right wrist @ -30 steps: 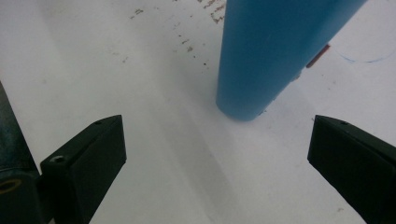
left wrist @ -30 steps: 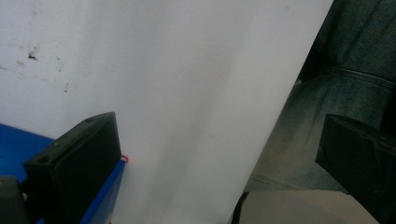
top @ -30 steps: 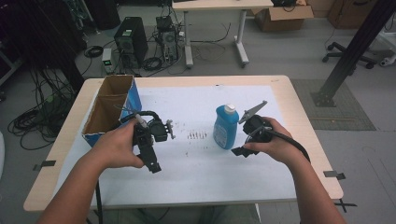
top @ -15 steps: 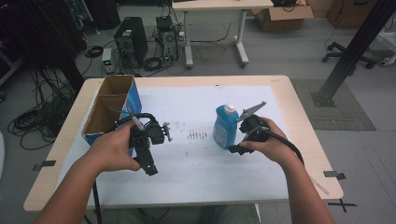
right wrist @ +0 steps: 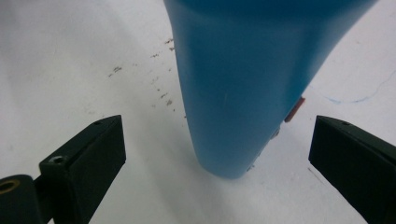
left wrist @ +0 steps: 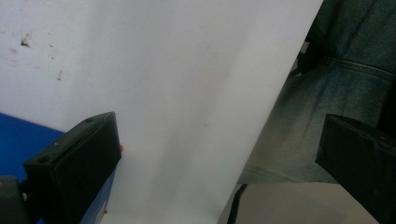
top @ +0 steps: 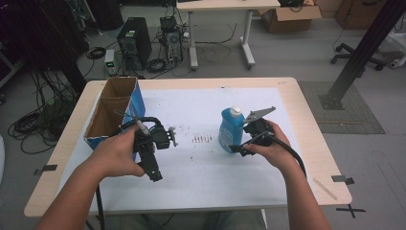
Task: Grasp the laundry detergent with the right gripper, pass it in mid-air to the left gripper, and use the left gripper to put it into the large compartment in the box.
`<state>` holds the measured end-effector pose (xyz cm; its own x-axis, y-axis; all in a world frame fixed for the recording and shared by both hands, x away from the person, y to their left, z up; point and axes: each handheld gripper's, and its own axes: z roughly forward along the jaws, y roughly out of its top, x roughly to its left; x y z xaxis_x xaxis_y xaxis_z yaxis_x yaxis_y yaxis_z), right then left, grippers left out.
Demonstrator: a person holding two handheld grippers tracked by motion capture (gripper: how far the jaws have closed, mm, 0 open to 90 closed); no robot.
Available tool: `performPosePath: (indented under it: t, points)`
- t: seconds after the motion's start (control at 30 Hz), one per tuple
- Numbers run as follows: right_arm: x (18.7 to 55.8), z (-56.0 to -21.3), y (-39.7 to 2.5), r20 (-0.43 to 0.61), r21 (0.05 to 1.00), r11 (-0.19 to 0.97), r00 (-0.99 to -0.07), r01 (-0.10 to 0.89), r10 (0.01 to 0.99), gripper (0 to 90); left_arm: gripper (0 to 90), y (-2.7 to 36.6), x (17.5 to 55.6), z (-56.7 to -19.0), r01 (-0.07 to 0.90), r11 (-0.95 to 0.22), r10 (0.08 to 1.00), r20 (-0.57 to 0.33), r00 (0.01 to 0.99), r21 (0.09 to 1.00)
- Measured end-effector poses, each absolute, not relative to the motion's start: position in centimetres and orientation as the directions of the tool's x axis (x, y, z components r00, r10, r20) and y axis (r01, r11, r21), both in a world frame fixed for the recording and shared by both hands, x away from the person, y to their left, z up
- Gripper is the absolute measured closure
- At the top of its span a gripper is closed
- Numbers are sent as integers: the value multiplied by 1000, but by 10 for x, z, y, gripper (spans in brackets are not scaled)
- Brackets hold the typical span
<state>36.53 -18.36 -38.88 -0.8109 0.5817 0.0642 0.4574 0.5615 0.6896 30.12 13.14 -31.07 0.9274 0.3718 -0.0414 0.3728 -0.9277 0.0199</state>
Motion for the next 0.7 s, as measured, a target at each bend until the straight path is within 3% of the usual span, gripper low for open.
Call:
performPosePath:
  t: [0.7]
  points:
    - [366,-407,-174,60,775,459,-774,434,630,26,2,126,298,-308,353,-935,352,-44,935,19]
